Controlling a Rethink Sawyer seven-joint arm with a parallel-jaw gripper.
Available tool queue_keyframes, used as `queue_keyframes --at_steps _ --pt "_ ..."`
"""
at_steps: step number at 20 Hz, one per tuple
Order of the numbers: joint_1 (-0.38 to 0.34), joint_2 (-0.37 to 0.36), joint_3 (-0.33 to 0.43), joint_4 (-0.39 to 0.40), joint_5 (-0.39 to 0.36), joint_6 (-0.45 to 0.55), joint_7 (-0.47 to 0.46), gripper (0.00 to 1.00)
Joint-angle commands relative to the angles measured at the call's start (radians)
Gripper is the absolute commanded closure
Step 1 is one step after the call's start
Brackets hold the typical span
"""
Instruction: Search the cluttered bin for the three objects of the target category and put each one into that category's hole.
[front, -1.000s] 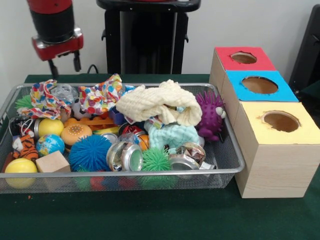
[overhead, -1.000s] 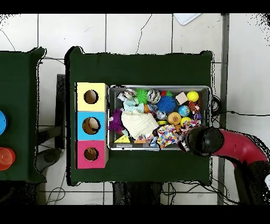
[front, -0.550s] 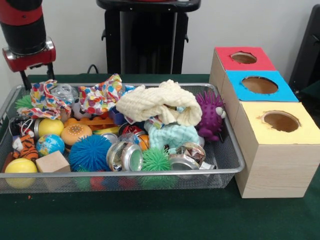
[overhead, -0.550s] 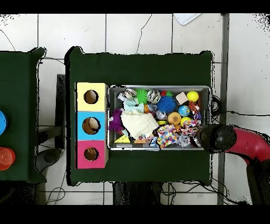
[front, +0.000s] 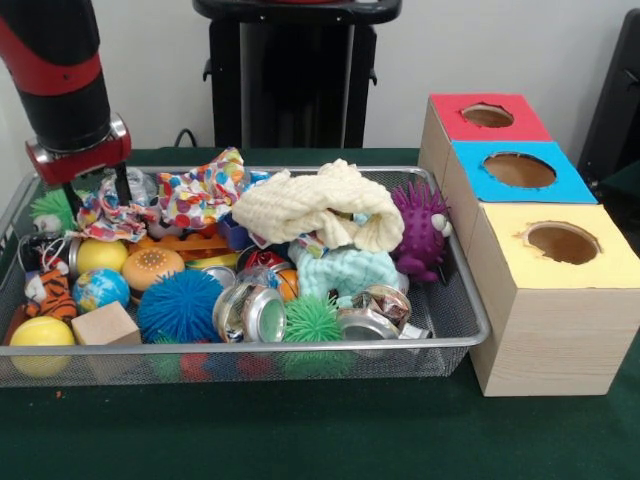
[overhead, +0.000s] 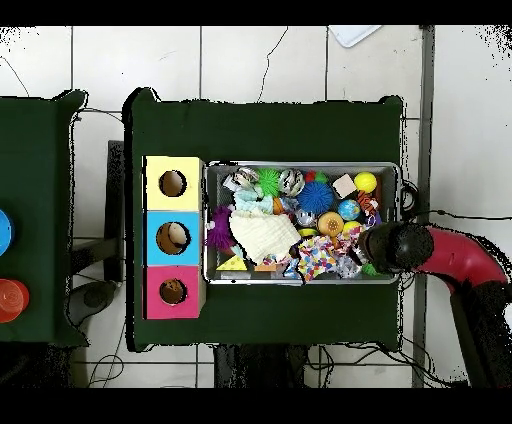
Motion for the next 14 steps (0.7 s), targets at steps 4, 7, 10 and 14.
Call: queue_keyframes --at_steps 4,7,10,14 --pt "0.013 0.129 0.127 -0.166 -0.115 -0.062 -0.251 0.0" --pt "0.008 0.124 0.147 -0.205 -0.136 -0.063 -0.284 0.0" --pt "0.005 0.113 0.159 -0.224 -0.155 -0.061 -0.3 0.0" --pt "0.011 0.089 0.158 -0.232 -0.16 -0.011 -0.305 0.0"
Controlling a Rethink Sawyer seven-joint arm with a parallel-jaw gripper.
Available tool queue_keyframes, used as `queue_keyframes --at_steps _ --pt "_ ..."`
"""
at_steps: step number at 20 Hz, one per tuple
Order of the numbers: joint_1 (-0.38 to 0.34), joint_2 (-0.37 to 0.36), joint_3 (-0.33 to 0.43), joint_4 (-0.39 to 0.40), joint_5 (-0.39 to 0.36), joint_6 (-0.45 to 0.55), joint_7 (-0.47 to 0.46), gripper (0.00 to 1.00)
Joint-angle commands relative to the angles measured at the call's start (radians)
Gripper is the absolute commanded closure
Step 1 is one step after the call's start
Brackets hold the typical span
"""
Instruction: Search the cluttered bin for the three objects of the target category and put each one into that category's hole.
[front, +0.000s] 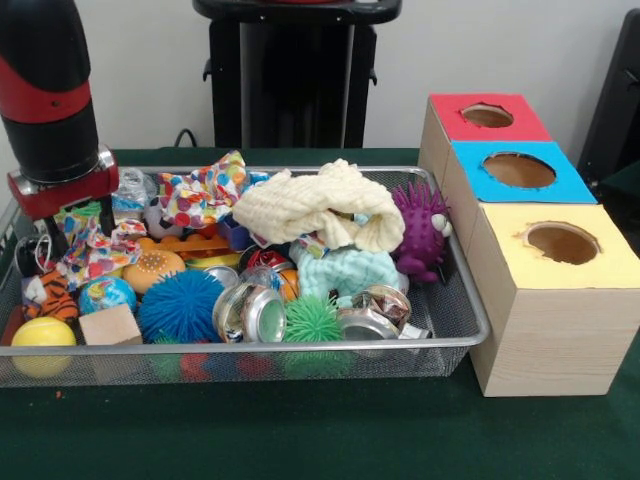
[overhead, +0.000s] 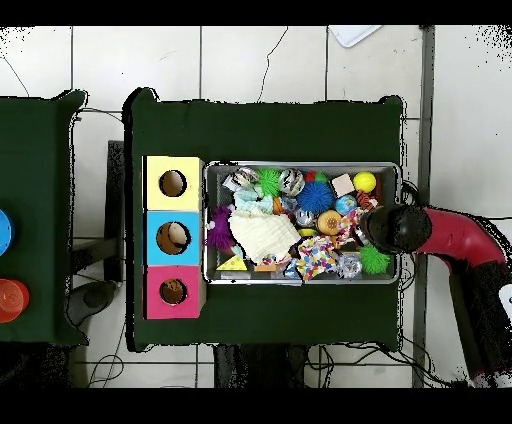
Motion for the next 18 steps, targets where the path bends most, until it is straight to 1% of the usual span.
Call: queue_keyframes --at_steps 1,3,5,8,10,12,13,15,17,18 --pt "0.01 0.038 0.087 -0.121 -0.092 -0.02 -0.286 0.0" --pt "0.008 0.036 0.087 -0.114 -0.097 -0.023 -0.279 0.0" --pt "0.015 0.027 0.076 -0.112 -0.1 -0.003 -0.266 0.0" --pt "0.026 -0.01 0.057 -0.088 -0.073 0.09 -0.257 0.0" --pt "0.045 -0.046 0.026 -0.07 -0.053 0.186 -0.24 0.0" --pt "0.059 -0.076 0.005 -0.047 -0.039 0.26 -0.226 0.0" --pt "0.058 -0.08 0.004 -0.037 -0.031 0.275 -0.219 0.0" --pt "0.058 -0.084 0.002 -0.025 -0.036 0.279 -0.214 0.0" --pt "0.042 -0.083 0.028 -0.018 -0.045 0.223 -0.225 0.0" --pt "0.049 -0.087 0.029 -0.022 -0.046 0.234 -0.221 0.0"
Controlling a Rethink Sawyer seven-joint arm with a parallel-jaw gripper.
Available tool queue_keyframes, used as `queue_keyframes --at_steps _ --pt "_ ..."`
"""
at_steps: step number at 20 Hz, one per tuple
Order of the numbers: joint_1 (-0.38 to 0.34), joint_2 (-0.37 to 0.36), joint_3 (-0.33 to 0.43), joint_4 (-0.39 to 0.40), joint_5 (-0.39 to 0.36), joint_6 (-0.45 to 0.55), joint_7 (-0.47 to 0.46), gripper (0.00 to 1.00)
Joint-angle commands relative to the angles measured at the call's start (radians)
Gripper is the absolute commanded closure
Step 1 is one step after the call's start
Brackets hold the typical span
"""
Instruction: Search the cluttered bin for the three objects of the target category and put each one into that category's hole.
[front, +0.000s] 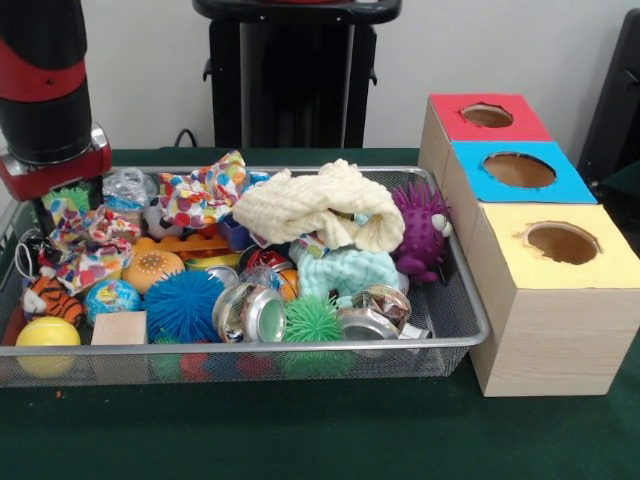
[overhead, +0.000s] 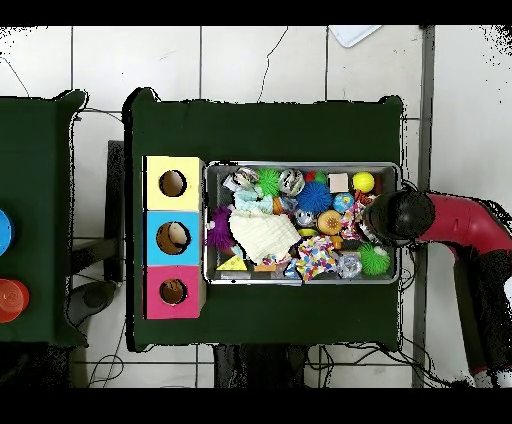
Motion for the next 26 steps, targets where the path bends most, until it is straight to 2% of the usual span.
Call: queue_keyframes --at_steps 1,4,8,16,17,23,26 --pt "0.013 -0.039 0.015 0.011 -0.025 0.118 -0.219 0.0" --pt "0.017 -0.054 0.008 0.01 -0.015 0.17 -0.211 0.0" --pt "0.011 -0.042 0.012 0.021 -0.018 0.153 -0.198 0.0" --pt "0.007 -0.038 -0.004 0.046 -0.004 0.187 -0.176 0.0" --pt "-0.005 -0.037 0.004 0.057 0.013 0.175 -0.166 1.0" --pt "-0.006 -0.04 -0.001 0.068 0.031 0.188 -0.142 1.0" --pt "-0.001 -0.055 -0.008 0.11 0.048 0.176 -0.098 1.0"
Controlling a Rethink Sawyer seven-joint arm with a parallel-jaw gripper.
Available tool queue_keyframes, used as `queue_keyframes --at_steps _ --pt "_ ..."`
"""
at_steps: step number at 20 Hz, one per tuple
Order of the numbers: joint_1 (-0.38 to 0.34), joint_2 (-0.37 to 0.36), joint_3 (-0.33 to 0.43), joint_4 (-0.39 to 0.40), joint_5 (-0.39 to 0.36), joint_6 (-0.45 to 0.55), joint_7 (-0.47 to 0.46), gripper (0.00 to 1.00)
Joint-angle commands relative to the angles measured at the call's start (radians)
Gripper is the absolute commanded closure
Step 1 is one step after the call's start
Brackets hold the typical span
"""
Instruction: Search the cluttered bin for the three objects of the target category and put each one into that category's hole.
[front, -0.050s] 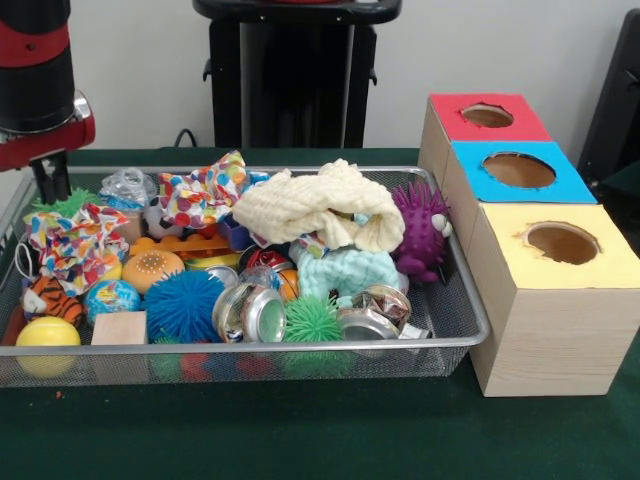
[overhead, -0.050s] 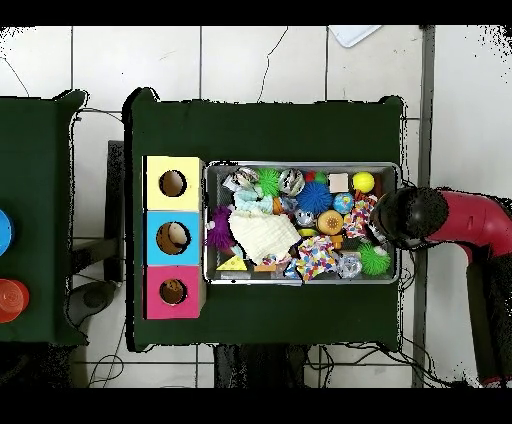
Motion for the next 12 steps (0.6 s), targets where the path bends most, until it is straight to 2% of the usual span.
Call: queue_keyframes --at_steps 1,4,8,9,12 --pt "-0.002 -0.008 -0.01 0.127 0.04 0.1 -0.083 1.0" --pt "-0.005 -0.033 -0.007 0.16 0.032 0.045 -0.078 1.0" --pt "-0.003 -0.049 0.008 0.15 0.007 0.014 -0.111 1.0" --pt "-0.002 -0.048 0.01 0.145 0.002 0.02 -0.12 0.0" --pt "-0.007 -0.047 0.017 0.145 0.005 0.008 -0.123 0.0"
